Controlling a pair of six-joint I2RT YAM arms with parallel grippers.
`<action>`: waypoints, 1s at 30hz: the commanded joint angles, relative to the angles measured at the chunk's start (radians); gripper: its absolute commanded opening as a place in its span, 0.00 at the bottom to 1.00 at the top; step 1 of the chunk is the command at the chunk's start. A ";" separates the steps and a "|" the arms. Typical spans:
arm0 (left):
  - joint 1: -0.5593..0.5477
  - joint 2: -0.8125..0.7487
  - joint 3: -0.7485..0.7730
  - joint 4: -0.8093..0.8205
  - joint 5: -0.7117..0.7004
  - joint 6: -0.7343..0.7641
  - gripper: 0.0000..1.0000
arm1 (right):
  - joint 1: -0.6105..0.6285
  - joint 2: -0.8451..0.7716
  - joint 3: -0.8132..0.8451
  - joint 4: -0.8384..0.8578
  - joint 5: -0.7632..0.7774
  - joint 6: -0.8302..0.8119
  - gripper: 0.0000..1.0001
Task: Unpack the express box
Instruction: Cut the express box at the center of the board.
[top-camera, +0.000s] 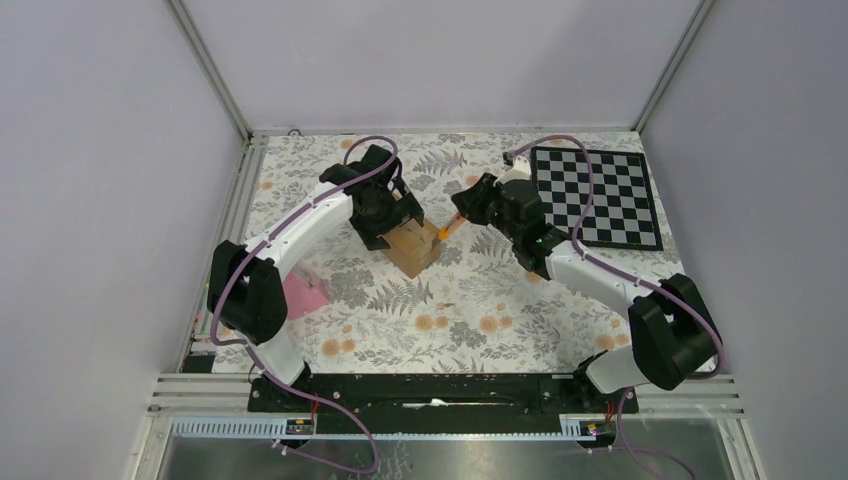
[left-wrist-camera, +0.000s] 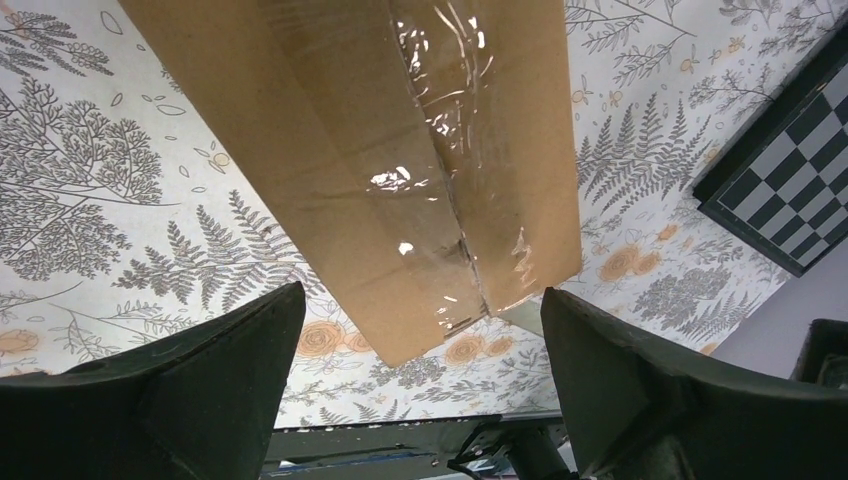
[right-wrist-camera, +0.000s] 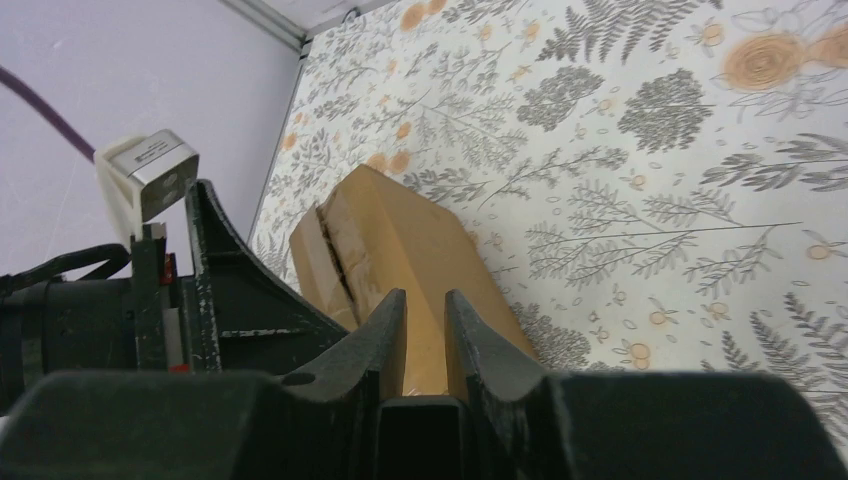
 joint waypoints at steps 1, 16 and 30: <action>-0.003 -0.006 0.035 0.059 0.000 -0.025 0.99 | -0.045 -0.058 -0.031 0.062 0.008 0.025 0.00; -0.061 0.011 -0.044 0.241 0.093 -0.192 0.99 | -0.072 -0.304 -0.462 0.318 0.278 0.437 0.00; -0.086 0.016 0.006 0.180 0.024 -0.212 0.99 | -0.179 -0.110 -0.529 0.682 0.280 0.605 0.00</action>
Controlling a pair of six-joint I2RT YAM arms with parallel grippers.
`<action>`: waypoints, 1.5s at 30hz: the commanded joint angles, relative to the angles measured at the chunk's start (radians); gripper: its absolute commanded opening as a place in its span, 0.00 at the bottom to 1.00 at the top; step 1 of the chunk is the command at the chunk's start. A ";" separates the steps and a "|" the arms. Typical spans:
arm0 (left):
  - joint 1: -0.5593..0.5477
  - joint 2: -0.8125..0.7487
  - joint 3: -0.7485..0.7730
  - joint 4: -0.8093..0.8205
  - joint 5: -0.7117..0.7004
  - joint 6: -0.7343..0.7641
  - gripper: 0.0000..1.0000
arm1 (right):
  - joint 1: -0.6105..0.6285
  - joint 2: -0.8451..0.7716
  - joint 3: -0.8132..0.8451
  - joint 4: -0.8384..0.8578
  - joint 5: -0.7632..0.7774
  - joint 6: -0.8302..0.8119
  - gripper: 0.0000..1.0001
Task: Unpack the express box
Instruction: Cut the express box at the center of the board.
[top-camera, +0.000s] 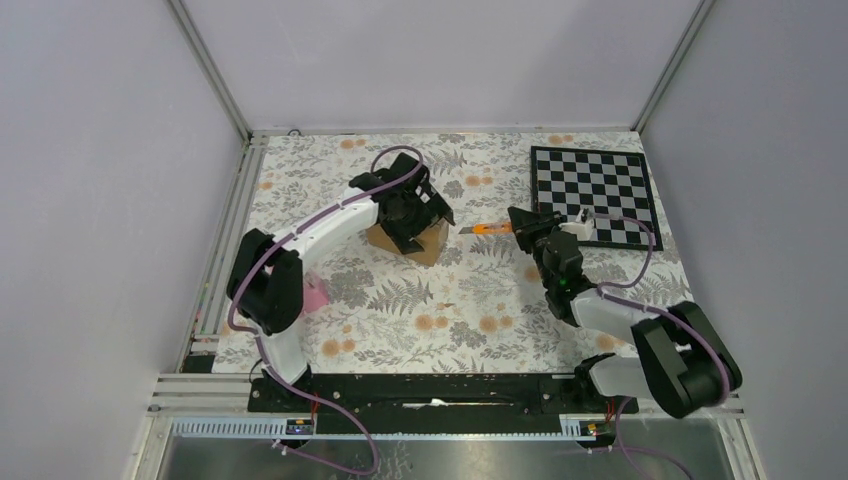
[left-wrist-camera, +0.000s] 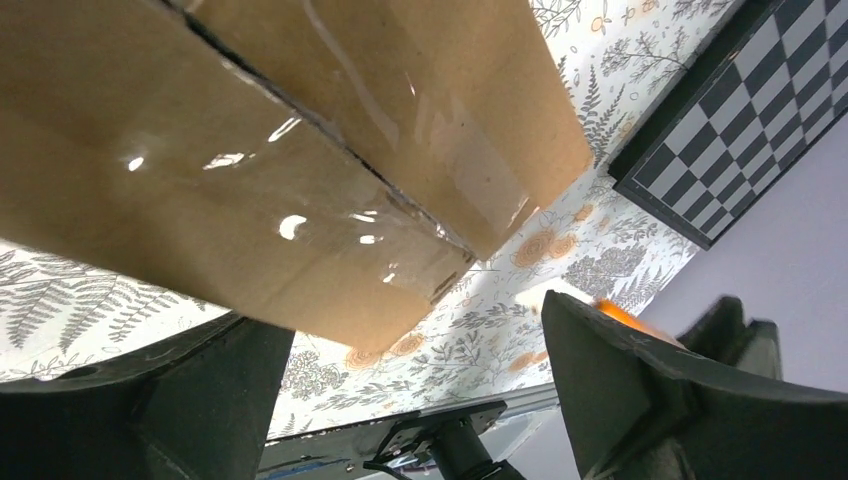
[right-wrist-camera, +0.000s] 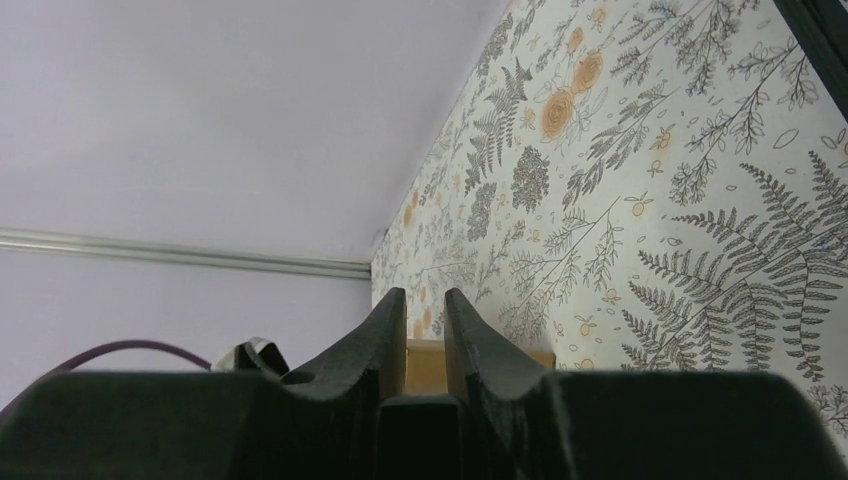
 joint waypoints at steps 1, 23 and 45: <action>0.027 -0.106 -0.006 -0.016 -0.055 -0.014 0.99 | -0.013 0.101 -0.022 0.264 0.023 0.105 0.00; 0.068 0.079 0.405 -0.485 -0.226 -0.047 0.99 | -0.007 0.111 -0.018 0.308 -0.004 -0.043 0.00; 0.060 -0.101 -0.016 0.217 -0.017 -0.102 0.99 | -0.005 0.028 0.121 0.126 0.023 -0.366 0.00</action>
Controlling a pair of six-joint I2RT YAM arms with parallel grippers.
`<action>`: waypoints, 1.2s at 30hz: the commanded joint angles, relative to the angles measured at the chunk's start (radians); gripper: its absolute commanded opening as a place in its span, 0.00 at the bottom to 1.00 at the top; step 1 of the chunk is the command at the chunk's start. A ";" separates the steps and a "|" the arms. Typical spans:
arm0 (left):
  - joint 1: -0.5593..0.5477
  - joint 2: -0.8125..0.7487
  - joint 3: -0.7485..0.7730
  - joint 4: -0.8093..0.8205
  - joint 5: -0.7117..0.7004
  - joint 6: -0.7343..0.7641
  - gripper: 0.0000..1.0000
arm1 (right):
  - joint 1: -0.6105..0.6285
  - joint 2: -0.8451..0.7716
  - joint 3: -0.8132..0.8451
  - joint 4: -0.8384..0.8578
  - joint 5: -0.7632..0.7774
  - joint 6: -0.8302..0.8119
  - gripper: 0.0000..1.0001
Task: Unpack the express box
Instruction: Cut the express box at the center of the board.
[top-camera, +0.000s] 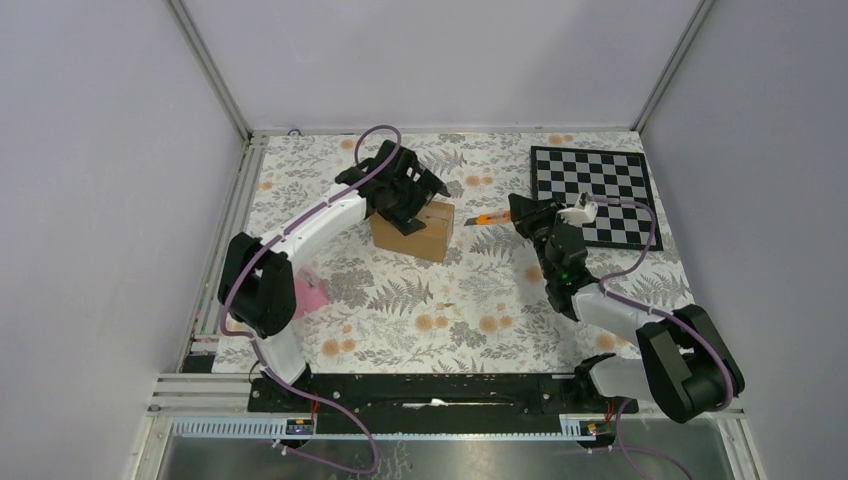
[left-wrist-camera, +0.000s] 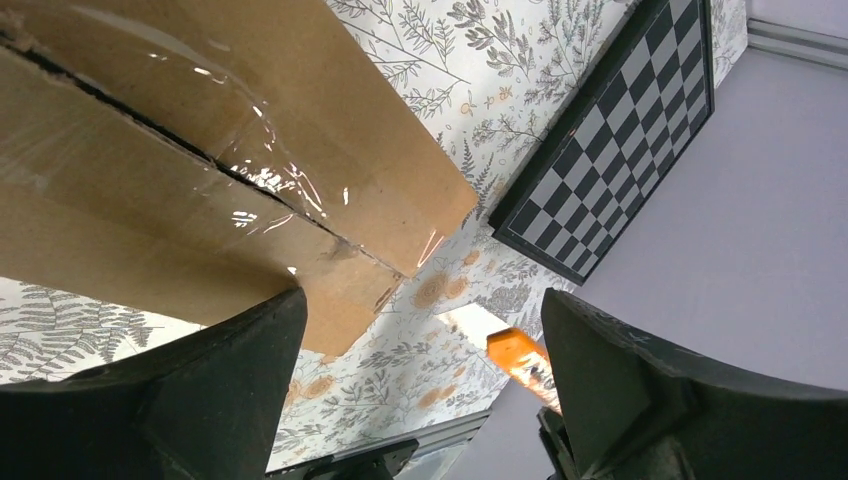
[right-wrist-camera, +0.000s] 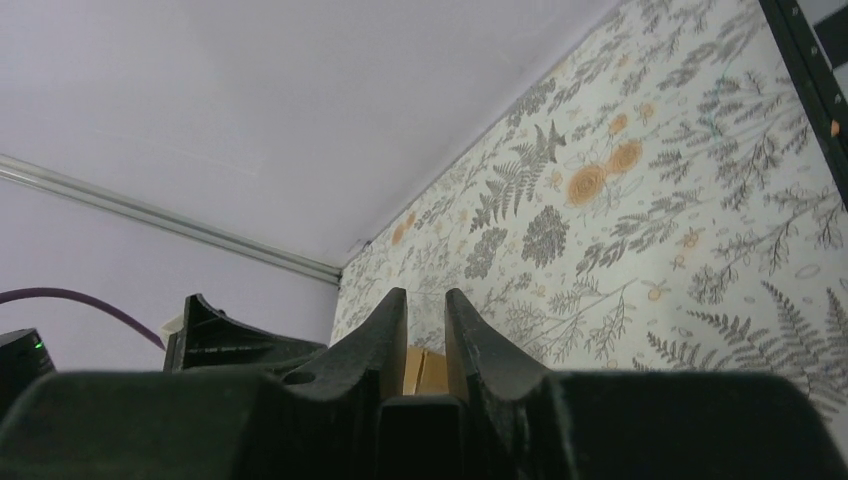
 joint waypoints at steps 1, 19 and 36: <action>0.005 -0.060 -0.048 0.111 0.024 -0.010 0.99 | 0.004 0.047 0.102 0.100 0.036 -0.192 0.00; 0.079 -0.118 -0.292 0.416 0.145 -0.069 0.99 | 0.019 0.440 0.368 0.325 -0.224 -0.707 0.00; 0.158 -0.183 -0.396 0.568 0.216 -0.104 0.99 | 0.147 0.451 0.431 0.292 -0.240 -0.843 0.00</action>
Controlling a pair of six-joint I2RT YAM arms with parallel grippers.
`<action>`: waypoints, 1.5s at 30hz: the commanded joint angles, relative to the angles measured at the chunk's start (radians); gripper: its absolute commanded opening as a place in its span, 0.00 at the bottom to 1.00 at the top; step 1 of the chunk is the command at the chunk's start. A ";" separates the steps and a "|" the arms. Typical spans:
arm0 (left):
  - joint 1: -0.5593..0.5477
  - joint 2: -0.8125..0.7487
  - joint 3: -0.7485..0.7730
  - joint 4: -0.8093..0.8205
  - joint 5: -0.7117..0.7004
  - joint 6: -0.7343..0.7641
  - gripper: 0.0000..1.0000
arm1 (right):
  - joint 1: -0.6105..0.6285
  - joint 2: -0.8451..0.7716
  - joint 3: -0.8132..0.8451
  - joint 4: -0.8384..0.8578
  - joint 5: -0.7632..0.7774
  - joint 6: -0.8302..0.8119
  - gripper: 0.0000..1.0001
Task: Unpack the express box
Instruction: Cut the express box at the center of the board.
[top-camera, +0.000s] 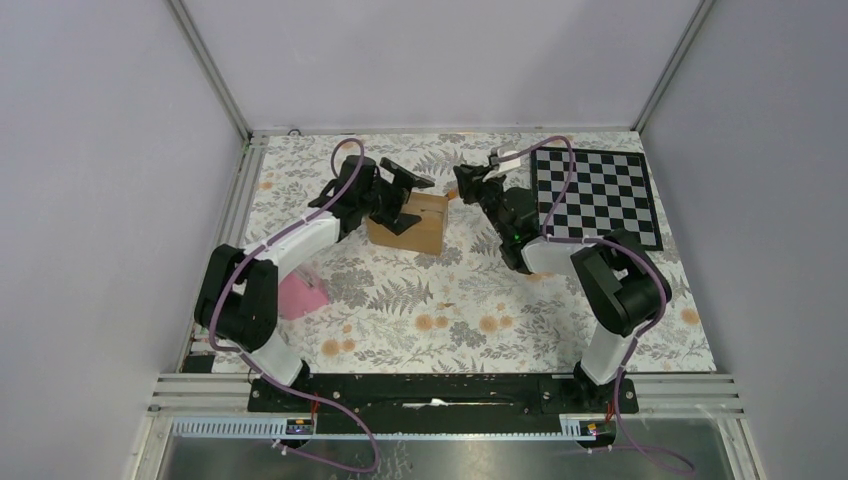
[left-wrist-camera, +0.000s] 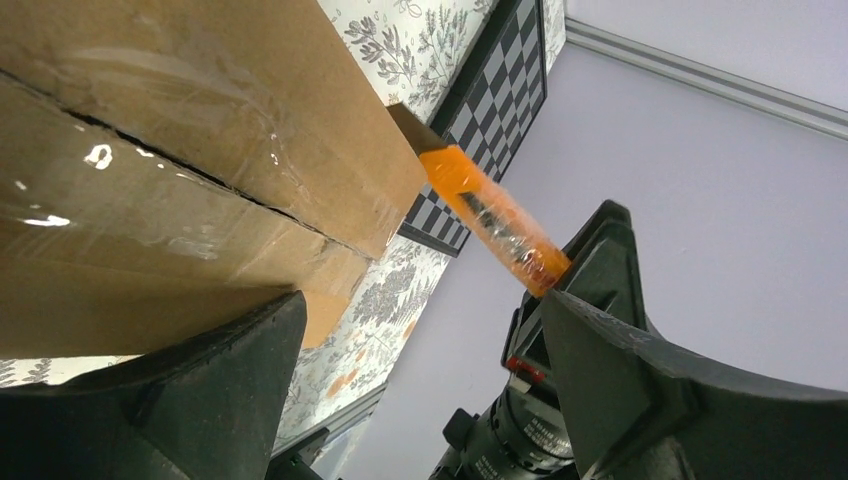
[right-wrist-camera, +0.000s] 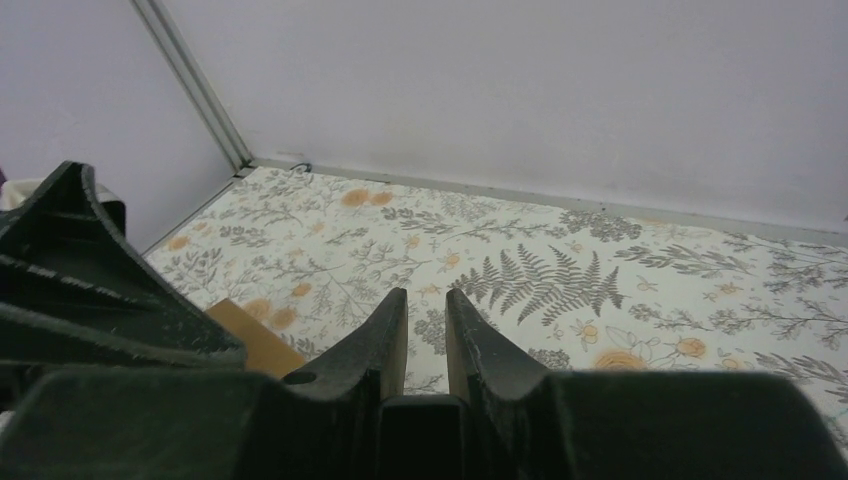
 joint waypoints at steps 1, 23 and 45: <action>0.017 -0.054 -0.016 0.039 -0.011 0.027 0.99 | 0.048 -0.077 -0.025 0.046 -0.011 -0.033 0.00; 0.047 -0.157 -0.094 -0.033 0.034 0.107 0.99 | 0.162 -0.232 -0.152 -0.015 0.092 0.035 0.00; 0.039 -0.098 -0.088 -0.170 -0.098 0.145 0.99 | 0.202 -0.203 -0.104 -0.051 0.115 0.025 0.00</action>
